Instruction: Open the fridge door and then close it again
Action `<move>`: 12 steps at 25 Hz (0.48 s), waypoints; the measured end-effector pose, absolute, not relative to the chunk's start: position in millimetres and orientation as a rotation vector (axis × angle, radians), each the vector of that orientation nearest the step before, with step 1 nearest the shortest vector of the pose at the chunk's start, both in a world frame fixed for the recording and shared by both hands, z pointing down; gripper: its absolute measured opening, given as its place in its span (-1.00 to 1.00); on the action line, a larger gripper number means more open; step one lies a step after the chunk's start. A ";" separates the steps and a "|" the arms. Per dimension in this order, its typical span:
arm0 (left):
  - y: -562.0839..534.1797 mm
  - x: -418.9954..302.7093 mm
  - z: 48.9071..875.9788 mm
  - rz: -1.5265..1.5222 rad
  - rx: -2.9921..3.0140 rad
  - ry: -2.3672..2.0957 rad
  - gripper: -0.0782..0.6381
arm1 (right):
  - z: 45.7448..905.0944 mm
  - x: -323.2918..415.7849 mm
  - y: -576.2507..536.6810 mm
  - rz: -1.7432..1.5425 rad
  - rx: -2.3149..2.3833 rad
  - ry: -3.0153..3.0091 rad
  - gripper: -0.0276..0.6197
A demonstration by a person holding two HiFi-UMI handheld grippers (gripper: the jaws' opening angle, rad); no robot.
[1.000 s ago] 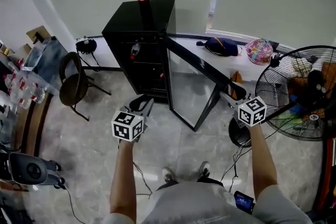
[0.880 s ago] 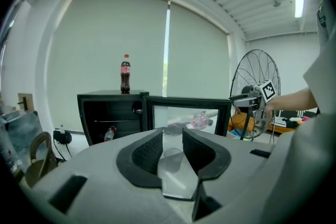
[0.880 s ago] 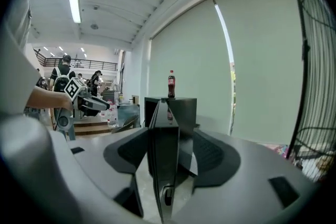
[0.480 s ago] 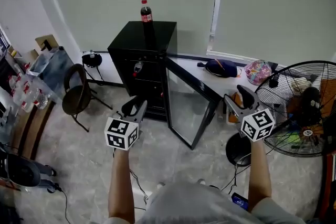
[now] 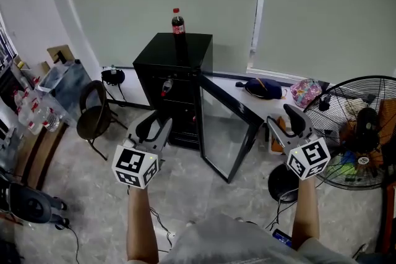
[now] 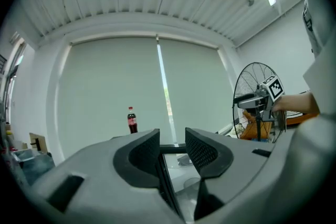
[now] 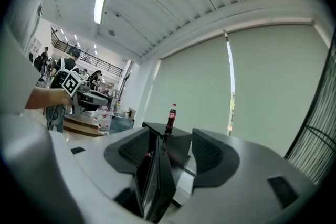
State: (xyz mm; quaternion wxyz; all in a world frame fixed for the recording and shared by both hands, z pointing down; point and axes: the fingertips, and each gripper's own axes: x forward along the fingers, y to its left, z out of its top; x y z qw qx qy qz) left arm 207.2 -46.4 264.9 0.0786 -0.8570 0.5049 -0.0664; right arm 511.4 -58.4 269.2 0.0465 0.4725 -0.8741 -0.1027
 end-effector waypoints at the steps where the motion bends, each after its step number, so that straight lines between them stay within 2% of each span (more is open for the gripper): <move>1: -43.3 208.7 262.5 -0.175 -2.566 1.507 -0.40 | 267.3 510.6 -55.4 -0.330 1.443 -2.669 -0.14; 12: -43.7 213.1 292.7 -0.262 -2.602 1.543 -0.37 | 300.3 518.4 -64.4 -0.226 1.433 -2.653 -0.11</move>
